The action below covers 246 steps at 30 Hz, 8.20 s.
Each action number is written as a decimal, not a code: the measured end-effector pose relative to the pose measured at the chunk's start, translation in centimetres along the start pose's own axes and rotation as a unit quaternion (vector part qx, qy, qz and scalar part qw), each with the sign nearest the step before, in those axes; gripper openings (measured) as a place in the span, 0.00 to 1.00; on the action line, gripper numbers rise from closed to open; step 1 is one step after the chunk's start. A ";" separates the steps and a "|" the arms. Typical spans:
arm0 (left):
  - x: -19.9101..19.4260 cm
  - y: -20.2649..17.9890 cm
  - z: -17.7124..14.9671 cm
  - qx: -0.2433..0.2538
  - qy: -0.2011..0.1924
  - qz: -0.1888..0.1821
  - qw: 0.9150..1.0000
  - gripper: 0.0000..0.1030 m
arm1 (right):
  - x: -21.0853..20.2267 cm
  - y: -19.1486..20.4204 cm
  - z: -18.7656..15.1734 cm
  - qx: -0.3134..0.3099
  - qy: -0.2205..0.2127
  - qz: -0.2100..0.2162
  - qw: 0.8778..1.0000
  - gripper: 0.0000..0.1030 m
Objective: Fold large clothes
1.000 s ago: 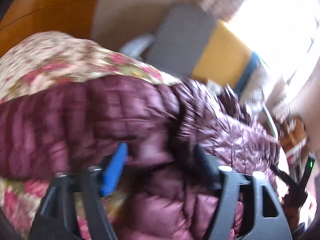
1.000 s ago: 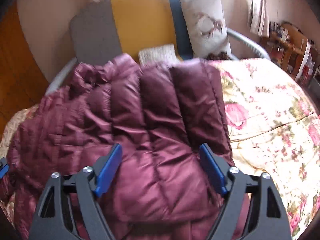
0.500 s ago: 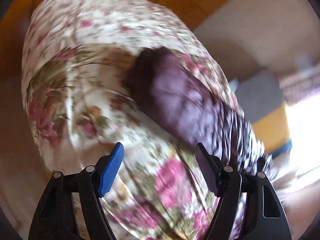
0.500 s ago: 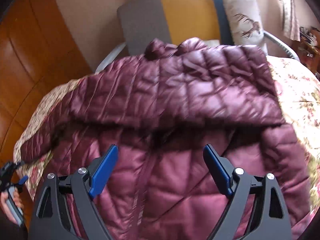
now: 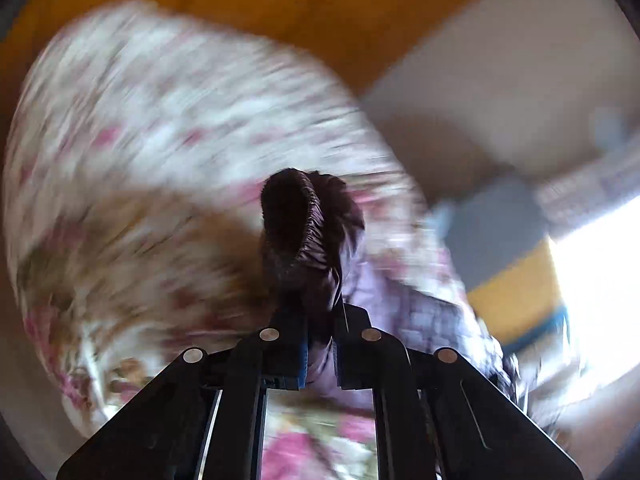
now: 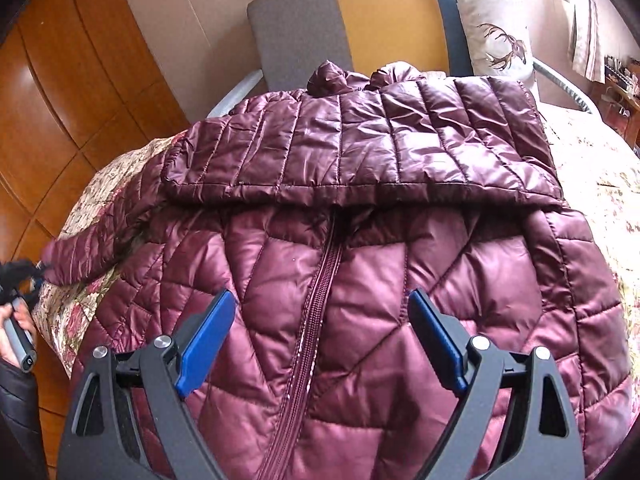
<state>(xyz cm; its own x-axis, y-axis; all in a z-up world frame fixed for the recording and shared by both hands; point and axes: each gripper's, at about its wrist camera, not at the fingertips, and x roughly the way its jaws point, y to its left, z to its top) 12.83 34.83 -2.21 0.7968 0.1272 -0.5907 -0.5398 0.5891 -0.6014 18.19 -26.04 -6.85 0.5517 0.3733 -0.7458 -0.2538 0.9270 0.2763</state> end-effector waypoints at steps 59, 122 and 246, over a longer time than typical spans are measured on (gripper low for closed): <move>0.6 -17.4 -21.8 0.352 0.160 -0.120 0.914 0.77 | -2.5 -16.2 10.9 0.193 -0.081 -0.002 0.978 0.08; 19.6 -31.4 -21.5 0.440 0.111 -0.048 0.890 0.70 | 15.5 -1.8 15.4 -0.087 -0.006 -0.059 0.994 0.76; 7.9 -18.2 -13.1 0.274 0.258 -0.212 0.902 0.78 | -11.8 -23.2 1.2 0.190 -0.026 0.107 0.976 0.97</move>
<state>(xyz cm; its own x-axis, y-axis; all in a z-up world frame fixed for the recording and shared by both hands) 25.43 14.70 -2.97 0.5921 -0.5074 -0.6261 0.1124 0.8213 -0.5593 18.55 -51.94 -3.71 0.5596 0.5528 -0.6174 -0.0602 0.7701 0.6351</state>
